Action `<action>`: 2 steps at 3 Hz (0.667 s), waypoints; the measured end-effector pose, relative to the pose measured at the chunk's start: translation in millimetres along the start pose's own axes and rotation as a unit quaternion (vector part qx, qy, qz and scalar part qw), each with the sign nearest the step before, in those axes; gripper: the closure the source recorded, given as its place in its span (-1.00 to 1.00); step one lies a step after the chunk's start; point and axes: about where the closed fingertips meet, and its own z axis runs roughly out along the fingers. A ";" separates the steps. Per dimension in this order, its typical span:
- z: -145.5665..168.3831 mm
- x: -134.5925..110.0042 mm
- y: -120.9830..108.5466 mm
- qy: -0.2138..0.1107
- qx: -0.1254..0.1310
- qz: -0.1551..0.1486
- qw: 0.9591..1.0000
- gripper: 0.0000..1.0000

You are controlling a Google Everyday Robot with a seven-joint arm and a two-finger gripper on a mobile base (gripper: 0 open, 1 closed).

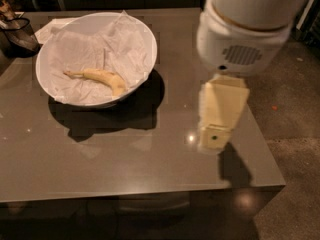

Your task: Pick banana from white bowl

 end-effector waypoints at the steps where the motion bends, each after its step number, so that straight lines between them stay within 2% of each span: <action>1: -12.2 -10.4 1.5 -0.012 0.019 -0.005 1.000 -1.00; 2: -16.5 -16.0 1.2 -0.018 0.026 -0.007 0.999 -1.00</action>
Offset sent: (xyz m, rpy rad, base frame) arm 0.0085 0.0285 0.0075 0.0371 -0.0322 0.0326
